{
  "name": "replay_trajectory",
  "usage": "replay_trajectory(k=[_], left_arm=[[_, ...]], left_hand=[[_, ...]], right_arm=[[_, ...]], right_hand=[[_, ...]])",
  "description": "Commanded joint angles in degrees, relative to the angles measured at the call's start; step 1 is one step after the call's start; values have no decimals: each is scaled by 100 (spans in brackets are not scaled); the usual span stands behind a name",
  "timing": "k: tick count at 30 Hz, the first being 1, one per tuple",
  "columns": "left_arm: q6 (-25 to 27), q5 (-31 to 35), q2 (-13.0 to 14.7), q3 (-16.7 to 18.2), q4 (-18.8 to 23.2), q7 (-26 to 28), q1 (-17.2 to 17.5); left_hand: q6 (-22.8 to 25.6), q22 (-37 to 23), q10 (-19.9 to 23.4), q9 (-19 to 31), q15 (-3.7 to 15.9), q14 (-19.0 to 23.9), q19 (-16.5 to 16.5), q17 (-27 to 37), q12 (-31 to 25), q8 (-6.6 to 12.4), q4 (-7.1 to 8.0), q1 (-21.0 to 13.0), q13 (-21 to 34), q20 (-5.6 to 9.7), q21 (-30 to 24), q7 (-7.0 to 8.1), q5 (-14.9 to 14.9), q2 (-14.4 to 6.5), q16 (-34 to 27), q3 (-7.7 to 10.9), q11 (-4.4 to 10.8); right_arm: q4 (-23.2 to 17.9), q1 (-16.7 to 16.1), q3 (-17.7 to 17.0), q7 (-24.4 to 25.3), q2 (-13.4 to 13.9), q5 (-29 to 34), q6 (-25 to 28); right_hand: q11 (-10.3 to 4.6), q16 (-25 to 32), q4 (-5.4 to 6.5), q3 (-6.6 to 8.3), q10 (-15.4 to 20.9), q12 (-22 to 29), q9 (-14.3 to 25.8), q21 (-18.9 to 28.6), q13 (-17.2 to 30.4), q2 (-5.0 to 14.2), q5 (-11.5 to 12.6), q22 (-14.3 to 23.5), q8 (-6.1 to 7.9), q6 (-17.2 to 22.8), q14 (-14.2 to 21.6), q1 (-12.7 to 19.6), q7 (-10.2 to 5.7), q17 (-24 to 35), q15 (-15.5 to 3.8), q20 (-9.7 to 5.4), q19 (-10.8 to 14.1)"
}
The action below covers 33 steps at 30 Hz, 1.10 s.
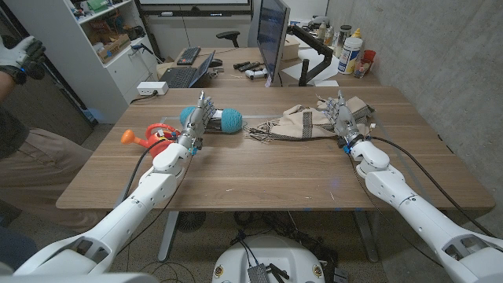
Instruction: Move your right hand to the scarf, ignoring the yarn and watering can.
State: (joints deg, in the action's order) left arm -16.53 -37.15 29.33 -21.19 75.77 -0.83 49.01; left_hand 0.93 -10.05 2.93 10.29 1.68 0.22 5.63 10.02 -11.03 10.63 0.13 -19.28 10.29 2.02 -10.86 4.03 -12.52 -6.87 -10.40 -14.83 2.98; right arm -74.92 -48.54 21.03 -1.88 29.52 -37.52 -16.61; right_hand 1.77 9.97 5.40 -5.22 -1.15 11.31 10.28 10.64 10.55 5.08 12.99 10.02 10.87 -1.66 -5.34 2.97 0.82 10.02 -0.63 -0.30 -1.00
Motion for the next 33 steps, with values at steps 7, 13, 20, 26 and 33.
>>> replay_trajectory(k=[7, 13, 20, 26, 33], left_arm=[[-23, 8, 2, 4, 59, -14, 6], [-84, -9, -8, 5, -12, -109, -32], [-161, -46, -5, 16, -20, -213, -21], [-199, -61, -12, 27, -61, -253, -36], [-220, -73, -9, 23, -67, -305, -38]], left_hand=[[28, -5, 10, 30, 439, 11, 38, 19, -32, 42, -4, -53, 26, 96, -28, 33, -31, -5, -31, -40, 45], [47, -5, 19, 29, 439, 12, 40, 19, -36, 49, -4, -51, 26, 93, -29, 23, -31, -2, -30, -39, 50], [58, -6, 23, 29, 435, 10, 43, 19, -37, 52, -4, -50, 26, 72, -30, 19, -30, 2, -29, -38, 43], [64, -6, 21, 28, 433, 12, 44, 19, -36, 53, -4, -49, 26, 63, -31, 20, -29, 4, -29, -38, 42], [68, -7, 23, 28, 433, 16, 46, 19, -37, 53, -4, -49, 26, 61, -32, 17, -28, 5, -29, -36, 36]], right_arm=[[-156, -64, -41, 53, 71, 1, 38], [-275, -87, -44, 129, 123, 97, 5], [-426, -142, -53, 240, 179, 181, 10], [-486, -147, -52, 323, 210, 275, 1], [-498, -77, -1, 328, 310, 475, -3]], right_hand=[[48, 31, 15, -17, 0, 32, 19, 35, 7, 97, 29, 17, 37, -25, -41, 27, 10, 9, -7, -4, -35], [56, 32, 14, -12, 5, 37, 19, 40, 7, 99, 29, 17, 36, -15, -42, 28, 6, 8, -2, -7, -24], [59, 33, 11, -3, 1, 39, 18, 42, 6, 105, 29, 17, 39, 6, -44, 33, 2, 7, 15, -4, -24], [63, 31, 8, 5, 6, 44, 18, 54, 6, 109, 28, 18, 41, 27, -53, 38, 10, 7, 17, -22, 6], [71, 37, 0, 25, 18, 55, 17, 118, 5, 115, 23, 21, 48, 87, -45, 49, 36, 5, 30, -131, 183]])
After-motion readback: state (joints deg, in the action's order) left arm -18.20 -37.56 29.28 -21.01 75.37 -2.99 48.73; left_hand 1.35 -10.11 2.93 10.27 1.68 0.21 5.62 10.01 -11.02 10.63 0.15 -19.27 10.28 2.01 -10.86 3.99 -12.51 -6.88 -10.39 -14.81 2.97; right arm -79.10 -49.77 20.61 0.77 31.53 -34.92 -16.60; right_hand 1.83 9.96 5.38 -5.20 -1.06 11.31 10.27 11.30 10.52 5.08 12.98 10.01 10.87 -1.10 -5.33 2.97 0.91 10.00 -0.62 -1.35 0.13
